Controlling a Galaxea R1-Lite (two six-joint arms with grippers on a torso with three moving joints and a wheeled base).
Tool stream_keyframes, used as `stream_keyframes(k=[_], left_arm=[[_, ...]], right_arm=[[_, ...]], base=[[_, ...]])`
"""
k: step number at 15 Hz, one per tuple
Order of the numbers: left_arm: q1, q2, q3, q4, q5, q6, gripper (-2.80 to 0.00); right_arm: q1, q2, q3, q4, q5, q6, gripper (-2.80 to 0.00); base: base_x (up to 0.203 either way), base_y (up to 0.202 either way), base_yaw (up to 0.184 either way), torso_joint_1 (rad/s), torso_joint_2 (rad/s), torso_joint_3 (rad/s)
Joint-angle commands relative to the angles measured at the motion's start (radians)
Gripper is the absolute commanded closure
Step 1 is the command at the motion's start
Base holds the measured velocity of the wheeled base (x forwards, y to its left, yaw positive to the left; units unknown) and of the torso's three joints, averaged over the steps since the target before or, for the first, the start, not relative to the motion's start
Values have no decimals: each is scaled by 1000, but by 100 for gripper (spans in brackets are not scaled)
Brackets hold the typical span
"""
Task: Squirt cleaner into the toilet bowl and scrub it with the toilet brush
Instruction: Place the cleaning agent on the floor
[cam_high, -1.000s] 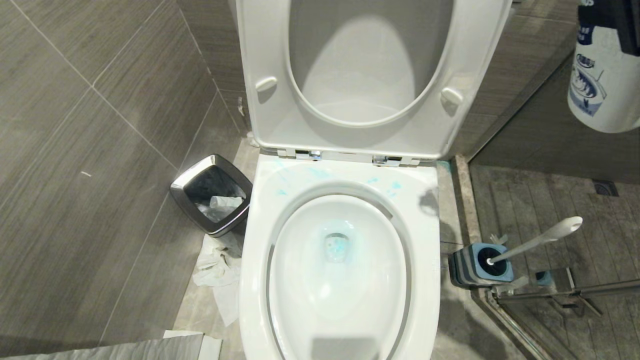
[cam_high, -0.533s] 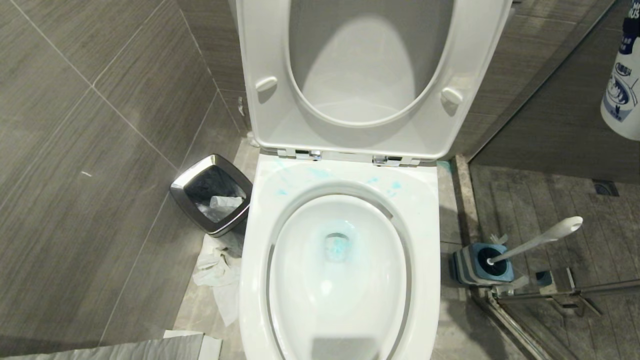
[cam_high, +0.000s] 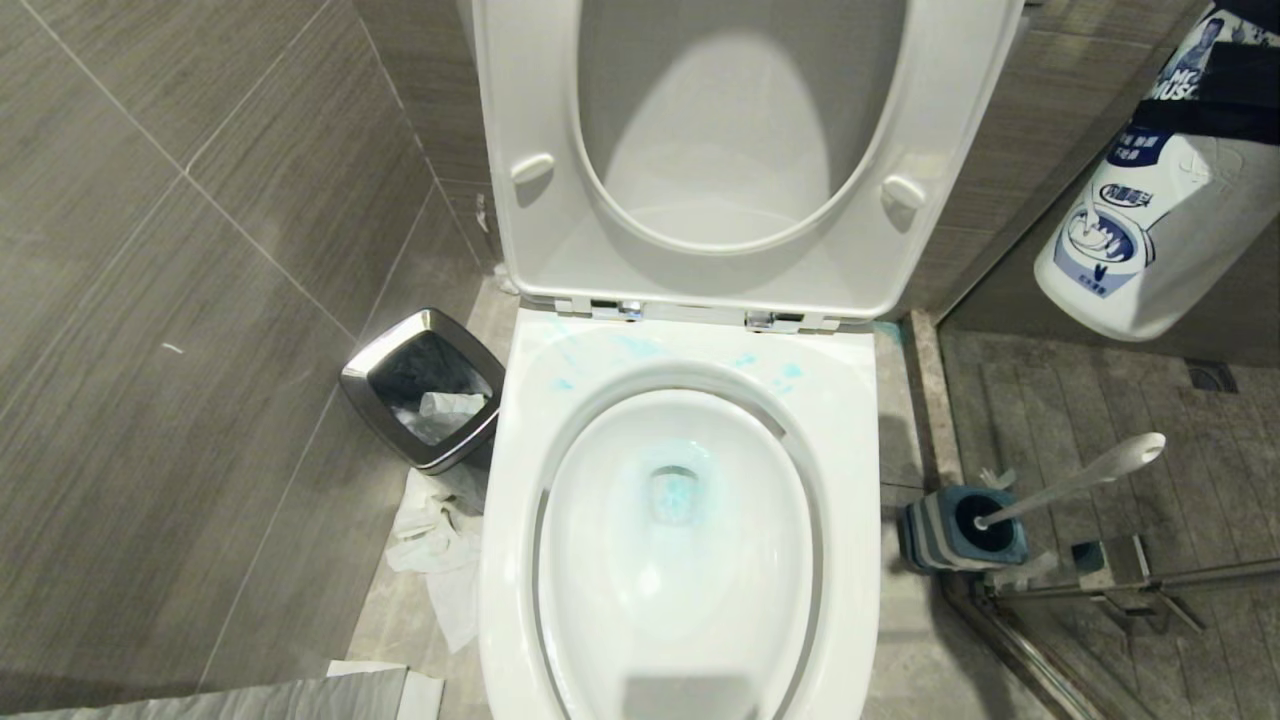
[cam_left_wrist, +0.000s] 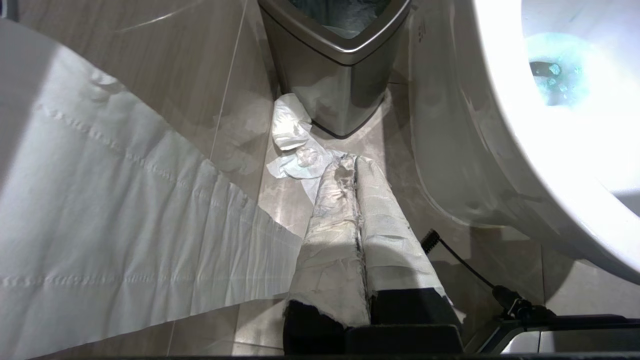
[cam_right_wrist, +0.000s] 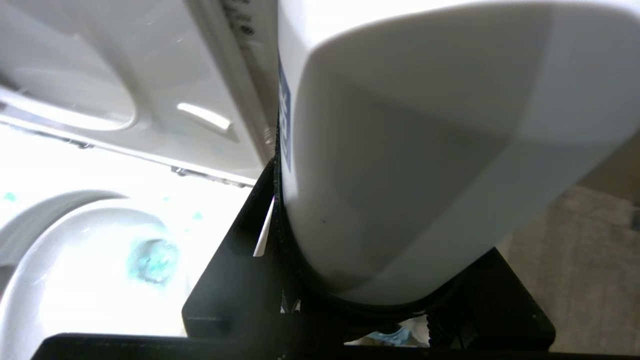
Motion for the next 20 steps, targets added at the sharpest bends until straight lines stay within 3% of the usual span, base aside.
stream_keyframes(k=[1,3,8,12,18,20], left_arm=[[1,1,2,0,0,0,0],[0,1,2,0,0,0,0],[1,1,2,0,0,0,0],[1,1,2,0,0,0,0],[0,1,2,0,0,0,0],[1,1,2,0,0,0,0]], right_arm=[[-62,-24,42,-5,56,9,0],[-99,-13,104,-96,59,14,0],[-151,46,441,-694,62,19,0],[-155,149,526,-802,134,-17,0],[-145,417,598,-1247,129,-60,0],[-142,488,603,-1317,115,-65,0]], base=[[0,0,0,0,0,0],[0,0,0,0,0,0],[0,0,0,0,0,0],[0,0,0,0,0,0],[0,0,0,0,0,0],[0,0,0,0,0,0]])
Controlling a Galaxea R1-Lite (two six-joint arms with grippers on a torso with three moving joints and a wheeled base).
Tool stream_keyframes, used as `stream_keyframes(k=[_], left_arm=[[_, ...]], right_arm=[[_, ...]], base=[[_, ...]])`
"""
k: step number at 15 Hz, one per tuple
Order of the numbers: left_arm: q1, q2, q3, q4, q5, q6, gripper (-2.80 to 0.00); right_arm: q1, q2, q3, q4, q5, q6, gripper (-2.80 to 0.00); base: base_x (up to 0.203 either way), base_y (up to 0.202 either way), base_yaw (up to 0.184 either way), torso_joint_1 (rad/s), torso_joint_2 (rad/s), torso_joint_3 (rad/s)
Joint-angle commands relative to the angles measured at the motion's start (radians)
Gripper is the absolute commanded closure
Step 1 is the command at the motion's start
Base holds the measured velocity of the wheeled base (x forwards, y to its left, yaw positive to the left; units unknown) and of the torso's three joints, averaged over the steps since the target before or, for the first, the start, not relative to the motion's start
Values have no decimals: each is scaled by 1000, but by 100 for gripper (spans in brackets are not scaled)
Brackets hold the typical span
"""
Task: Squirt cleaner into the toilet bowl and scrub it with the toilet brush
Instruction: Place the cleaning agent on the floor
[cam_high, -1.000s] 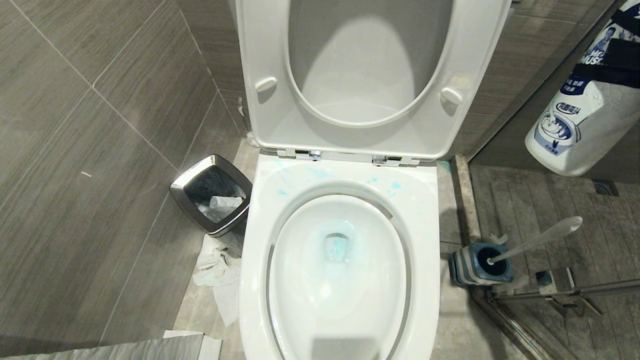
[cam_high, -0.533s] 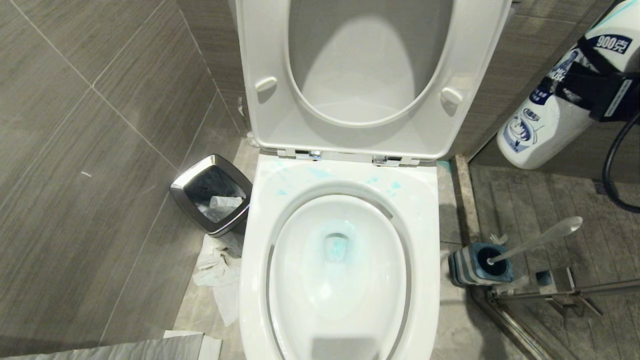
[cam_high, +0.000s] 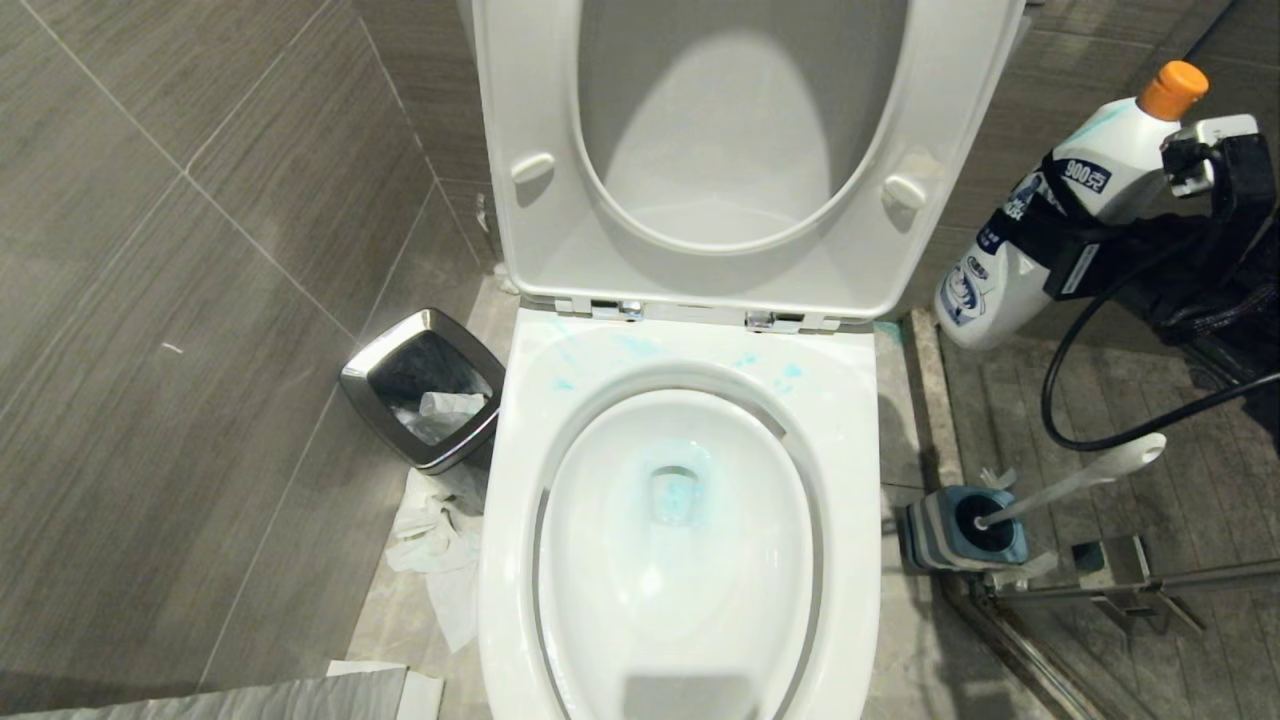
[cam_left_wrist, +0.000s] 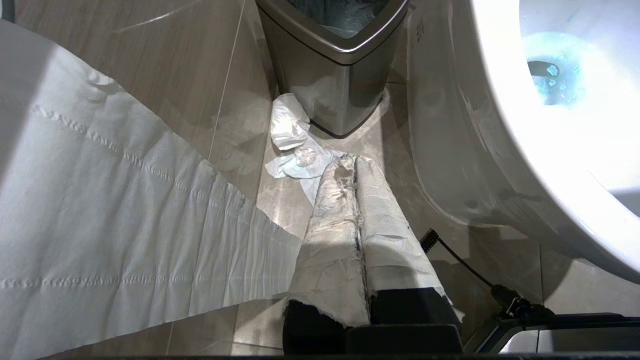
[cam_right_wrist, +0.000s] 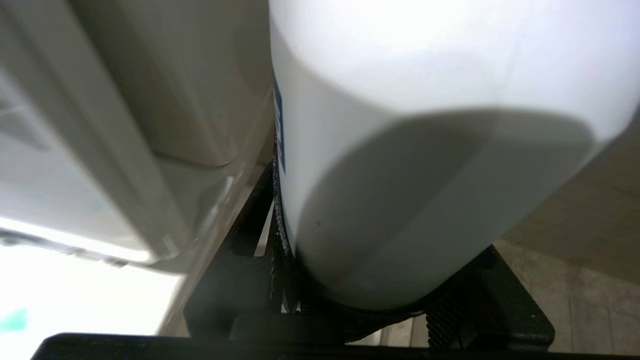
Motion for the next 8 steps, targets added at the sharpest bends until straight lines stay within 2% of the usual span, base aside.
stream_keyframes(k=[1,8], left_arm=[[0,1,2,0,0,0,0],[0,1,2,0,0,0,0]], right_arm=[[4,130,8,-66,-4,0,0],[6,302,4,-201,-6,1,0]], base=[[0,0,0,0,0,0],[0,0,0,0,0,0]])
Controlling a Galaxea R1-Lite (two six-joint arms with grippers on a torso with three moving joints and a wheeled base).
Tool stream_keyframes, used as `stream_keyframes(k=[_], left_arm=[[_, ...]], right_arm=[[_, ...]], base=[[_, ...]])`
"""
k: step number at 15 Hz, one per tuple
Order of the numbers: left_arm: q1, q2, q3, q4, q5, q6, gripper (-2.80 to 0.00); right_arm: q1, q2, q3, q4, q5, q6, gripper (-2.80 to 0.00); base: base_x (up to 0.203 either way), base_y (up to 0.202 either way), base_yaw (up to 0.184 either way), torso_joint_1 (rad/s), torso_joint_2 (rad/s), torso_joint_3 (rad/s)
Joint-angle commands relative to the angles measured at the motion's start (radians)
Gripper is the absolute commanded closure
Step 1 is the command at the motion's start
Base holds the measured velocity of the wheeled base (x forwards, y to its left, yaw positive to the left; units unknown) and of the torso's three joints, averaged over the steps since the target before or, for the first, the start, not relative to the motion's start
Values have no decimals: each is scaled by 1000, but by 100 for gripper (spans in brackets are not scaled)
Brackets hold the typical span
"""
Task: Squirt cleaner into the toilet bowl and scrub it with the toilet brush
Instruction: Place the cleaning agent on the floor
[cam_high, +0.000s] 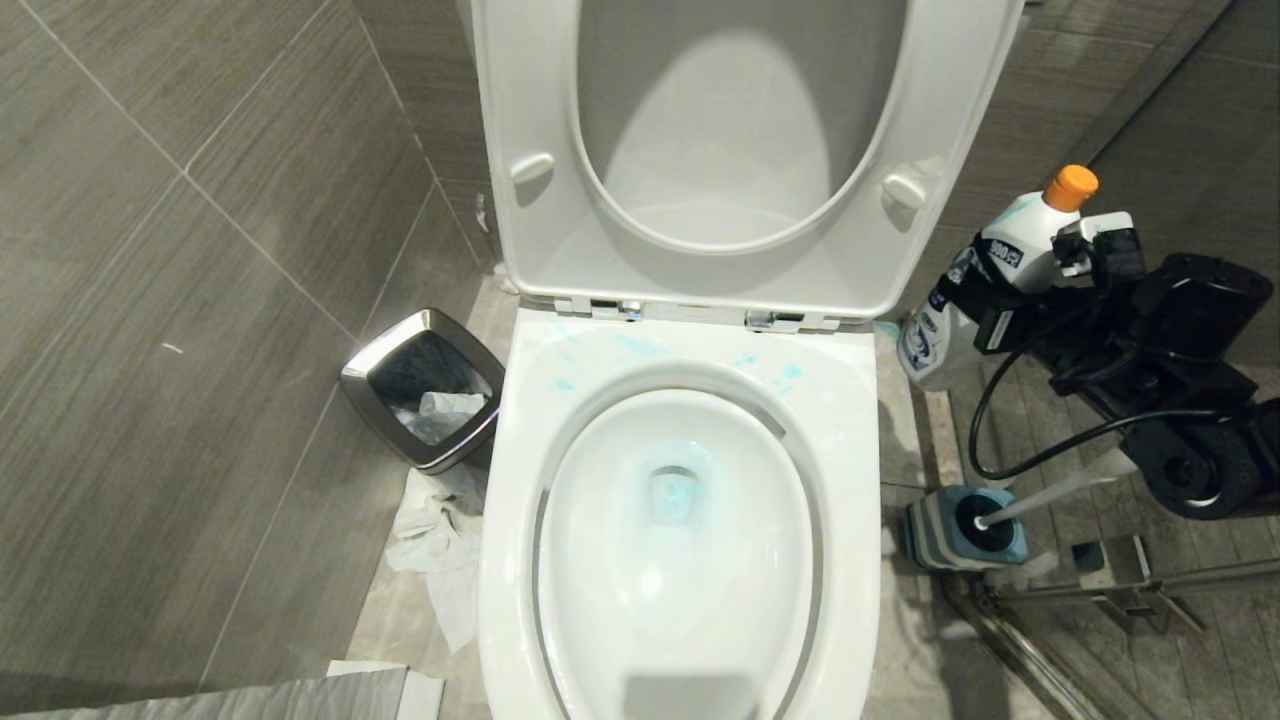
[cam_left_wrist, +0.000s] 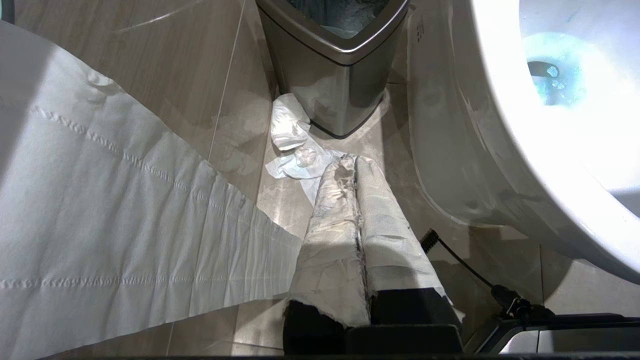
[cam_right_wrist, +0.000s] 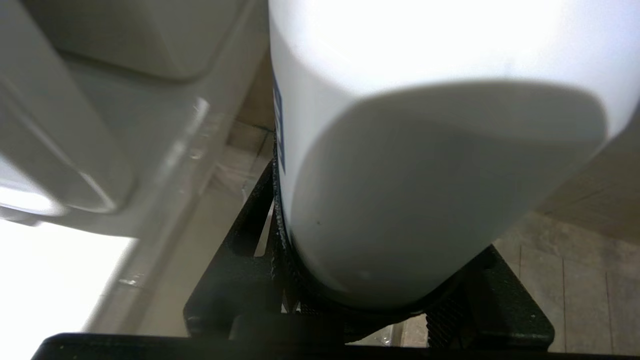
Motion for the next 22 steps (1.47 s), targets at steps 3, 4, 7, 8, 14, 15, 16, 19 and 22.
stream_keyframes(k=[3,4,7,8,14,15,16,19,22], left_arm=[[-1,1,2,0,0,0,0],[-1,1,2,0,0,0,0],[-1,1,2,0,0,0,0],[-1,1,2,0,0,0,0],[0,1,2,0,0,0,0],[0,1,2,0,0,0,0],[0,1,2,0,0,0,0],[0,1,2,0,0,0,0],[0,1,2,0,0,0,0]], right_arm=[[-1,120,-11,-35,1,3,0],[-2,139,-12,-36,2,16,0],[-3,210,-17,-100,-1,29,0],[-3,238,-19,-165,-1,28,0],[-3,261,-9,-204,-37,28,0],[-3,265,-6,-202,-36,29,0],[-3,276,-6,-203,-36,31,0],[-3,310,-11,-206,-36,57,0],[-3,330,-20,-207,-37,59,0]], base=[[0,0,0,0,0,0],[0,0,0,0,0,0],[0,0,0,0,0,0],[0,0,0,0,0,0],[0,0,0,0,0,0],[0,0,0,0,0,0],[0,0,0,0,0,0],[0,0,0,0,0,0],[0,0,0,0,0,0]])
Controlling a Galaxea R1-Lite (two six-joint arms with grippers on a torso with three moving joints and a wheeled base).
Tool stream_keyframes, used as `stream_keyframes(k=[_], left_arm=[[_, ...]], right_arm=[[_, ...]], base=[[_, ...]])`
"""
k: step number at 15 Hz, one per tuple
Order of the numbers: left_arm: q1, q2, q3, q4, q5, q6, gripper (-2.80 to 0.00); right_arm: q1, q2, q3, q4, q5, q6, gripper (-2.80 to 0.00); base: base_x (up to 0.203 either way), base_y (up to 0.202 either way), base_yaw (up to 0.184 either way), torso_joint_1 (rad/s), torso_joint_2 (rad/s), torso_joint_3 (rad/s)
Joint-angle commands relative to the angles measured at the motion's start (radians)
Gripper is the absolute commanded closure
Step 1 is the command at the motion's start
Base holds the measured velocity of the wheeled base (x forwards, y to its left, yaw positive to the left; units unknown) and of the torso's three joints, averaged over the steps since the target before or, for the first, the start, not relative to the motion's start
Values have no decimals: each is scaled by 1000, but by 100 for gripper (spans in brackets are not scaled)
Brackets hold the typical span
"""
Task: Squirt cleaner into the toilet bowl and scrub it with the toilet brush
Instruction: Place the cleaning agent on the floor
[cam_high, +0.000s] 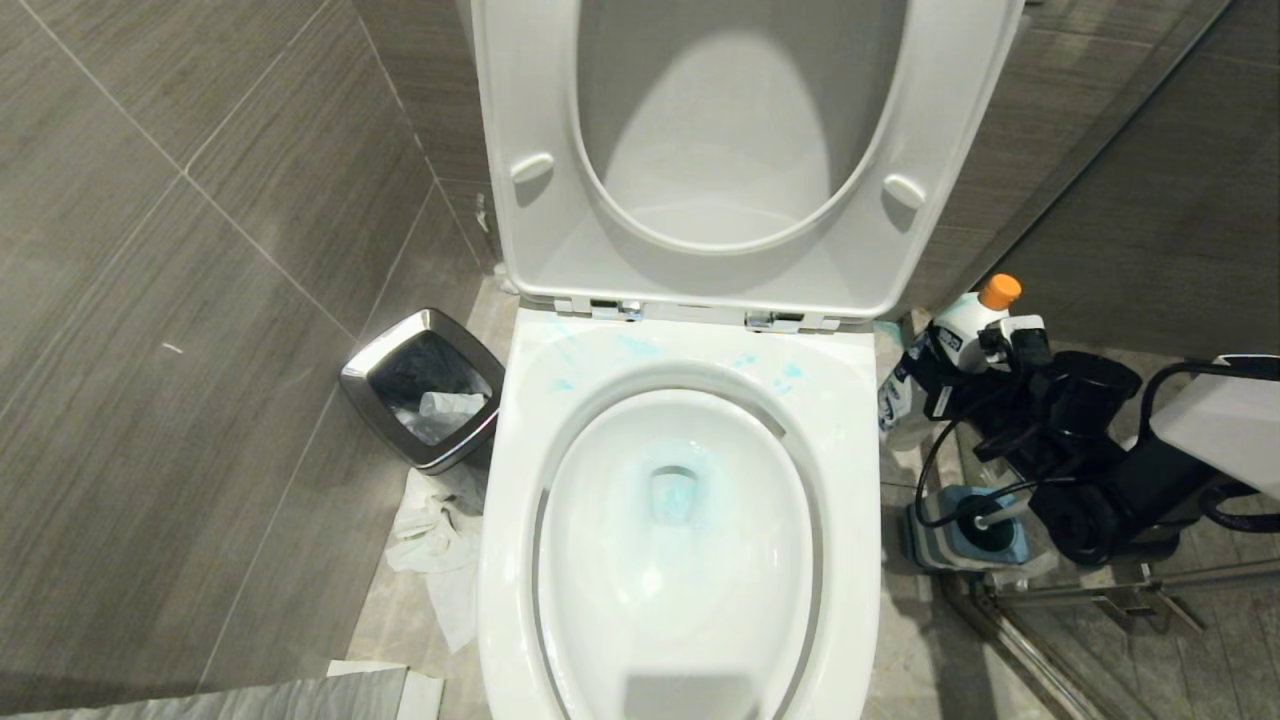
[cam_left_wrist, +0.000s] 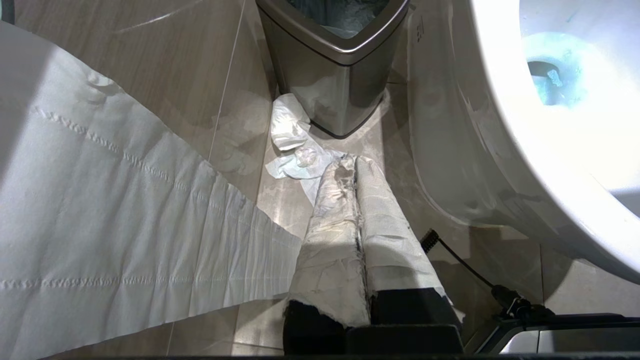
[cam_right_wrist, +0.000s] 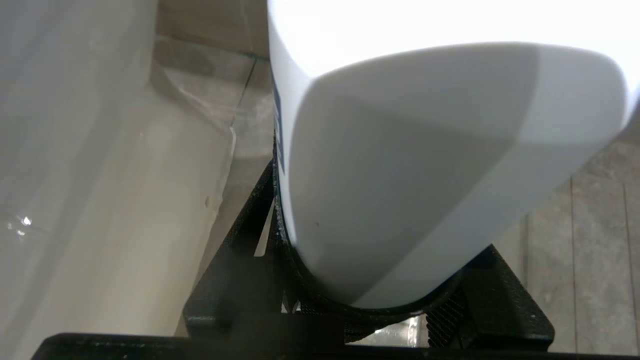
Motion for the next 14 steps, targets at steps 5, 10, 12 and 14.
stream_keyframes(k=[5,10,12,14], left_arm=[[1,1,2,0,0,0,0],[1,1,2,0,0,0,0],[1,1,2,0,0,0,0],[1,1,2,0,0,0,0]], right_arm=[[0,35,-5,-9,0,0,0],[0,45,-14,-9,0,0,0],[-1,46,-14,-9,0,1,0],[-1,54,-14,-9,0,1,0]], base=[[0,0,0,0,0,0],[0,0,0,0,0,0],[0,0,0,0,0,0],[0,0,0,0,0,0]])
